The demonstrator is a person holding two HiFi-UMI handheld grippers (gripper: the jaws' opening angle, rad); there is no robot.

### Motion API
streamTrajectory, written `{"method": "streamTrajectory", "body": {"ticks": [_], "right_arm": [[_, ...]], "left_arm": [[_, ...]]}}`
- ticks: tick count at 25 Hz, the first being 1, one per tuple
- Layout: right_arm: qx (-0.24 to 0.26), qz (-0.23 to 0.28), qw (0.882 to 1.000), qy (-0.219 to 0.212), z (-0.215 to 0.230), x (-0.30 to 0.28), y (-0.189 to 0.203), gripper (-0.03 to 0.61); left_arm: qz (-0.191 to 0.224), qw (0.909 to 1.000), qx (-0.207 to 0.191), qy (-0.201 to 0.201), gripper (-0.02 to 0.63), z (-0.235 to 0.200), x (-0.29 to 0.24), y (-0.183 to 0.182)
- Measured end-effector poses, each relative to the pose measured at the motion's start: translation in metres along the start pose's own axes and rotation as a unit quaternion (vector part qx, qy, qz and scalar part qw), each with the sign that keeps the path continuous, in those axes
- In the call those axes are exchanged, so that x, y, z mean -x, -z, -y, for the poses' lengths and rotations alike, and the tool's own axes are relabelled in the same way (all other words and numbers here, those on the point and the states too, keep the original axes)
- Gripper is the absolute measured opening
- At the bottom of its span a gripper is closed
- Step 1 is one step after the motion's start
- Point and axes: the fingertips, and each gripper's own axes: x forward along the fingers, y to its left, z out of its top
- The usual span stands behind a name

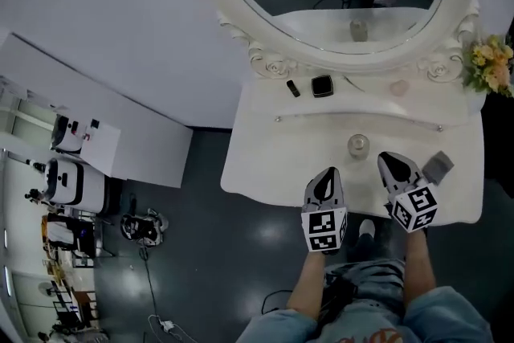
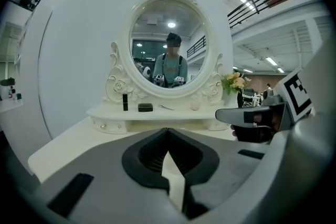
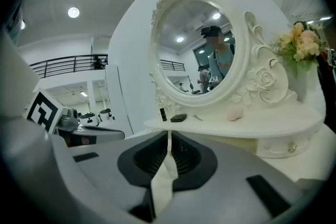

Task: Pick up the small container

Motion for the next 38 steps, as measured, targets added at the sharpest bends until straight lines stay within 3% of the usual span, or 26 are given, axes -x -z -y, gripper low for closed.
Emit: {"method": "streamTrajectory", "body": {"ticks": [11,12,15,20,25,38], "right_arm": [[0.054,-0.043,0.998,-0.011,-0.004,-0.038,0.02,0.044],[0.055,-0.049,0.997,-0.012,-0.002,-0.039,0.022,0.058],[0.054,-0.063,0.996,-0.02,0.0,-0.047,0.028,0.179],[0.075,-0.093,0.992,-0.028,-0.004,-0.061,0.049,0.24],[0.101,-0.119,0.988,-0.01,-0.003,-0.08,0.067,0.292],[0.099,-0.15,0.984,0.019,0.007,-0.113,0.093,0.312]], "left_arm": [[-0.032,0.9991,0.02,0.018,0.02,-0.012,-0.035,0.023],[-0.034,0.999,0.021,0.021,0.02,-0.011,-0.039,0.024],[-0.043,0.9983,0.023,0.031,0.02,-0.01,-0.051,0.026],[-0.062,0.9969,0.028,0.039,0.02,-0.015,-0.06,0.04],[-0.075,0.9958,0.035,0.04,0.02,-0.024,-0.066,0.053],[-0.087,0.9945,0.048,0.034,0.019,-0.05,-0.074,0.059]]}}
